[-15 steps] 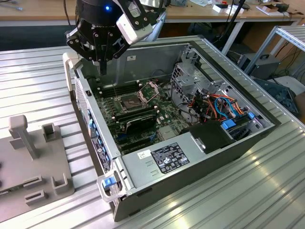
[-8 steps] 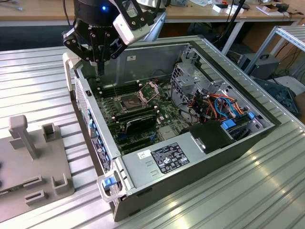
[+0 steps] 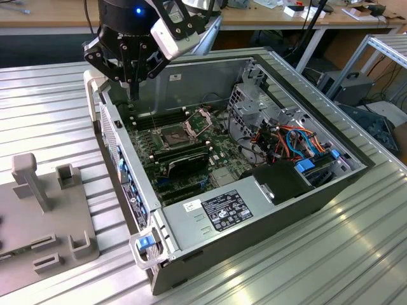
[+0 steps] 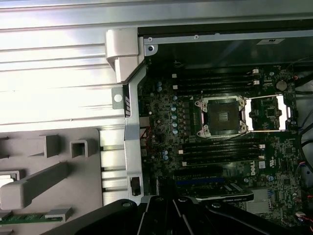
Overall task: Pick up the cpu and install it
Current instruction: 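Reach for the cpu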
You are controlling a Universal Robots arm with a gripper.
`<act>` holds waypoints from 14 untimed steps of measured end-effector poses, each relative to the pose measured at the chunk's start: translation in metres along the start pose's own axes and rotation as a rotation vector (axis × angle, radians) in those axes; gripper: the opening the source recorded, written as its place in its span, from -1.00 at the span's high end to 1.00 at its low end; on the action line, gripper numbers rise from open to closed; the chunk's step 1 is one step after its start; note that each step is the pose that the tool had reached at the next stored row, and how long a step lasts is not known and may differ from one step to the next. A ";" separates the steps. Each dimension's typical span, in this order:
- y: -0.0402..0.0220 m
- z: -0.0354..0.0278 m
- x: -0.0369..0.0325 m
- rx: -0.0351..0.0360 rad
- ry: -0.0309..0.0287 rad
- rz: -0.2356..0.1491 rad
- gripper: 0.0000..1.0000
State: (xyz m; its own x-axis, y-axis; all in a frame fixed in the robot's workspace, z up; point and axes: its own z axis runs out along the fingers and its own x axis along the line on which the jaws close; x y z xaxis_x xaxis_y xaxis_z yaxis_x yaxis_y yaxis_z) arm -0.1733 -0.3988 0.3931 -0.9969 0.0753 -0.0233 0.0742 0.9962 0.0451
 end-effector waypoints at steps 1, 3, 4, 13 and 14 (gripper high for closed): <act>0.0000 0.0000 0.0000 0.0000 0.0000 0.000 0.79; 0.0000 0.0000 0.0002 0.0000 0.0000 0.000 0.79; 0.0000 0.0000 0.0005 0.0000 0.0000 0.000 0.79; -0.0005 -0.0001 0.0069 -0.0001 0.0000 0.000 0.79; -0.0005 -0.0002 0.0071 0.0000 0.0000 0.000 0.79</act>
State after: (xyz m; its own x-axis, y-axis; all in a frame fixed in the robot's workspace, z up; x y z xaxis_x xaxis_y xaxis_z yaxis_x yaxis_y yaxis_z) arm -0.1804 -0.3988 0.3931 -0.9969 0.0753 -0.0233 0.0742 0.9962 0.0451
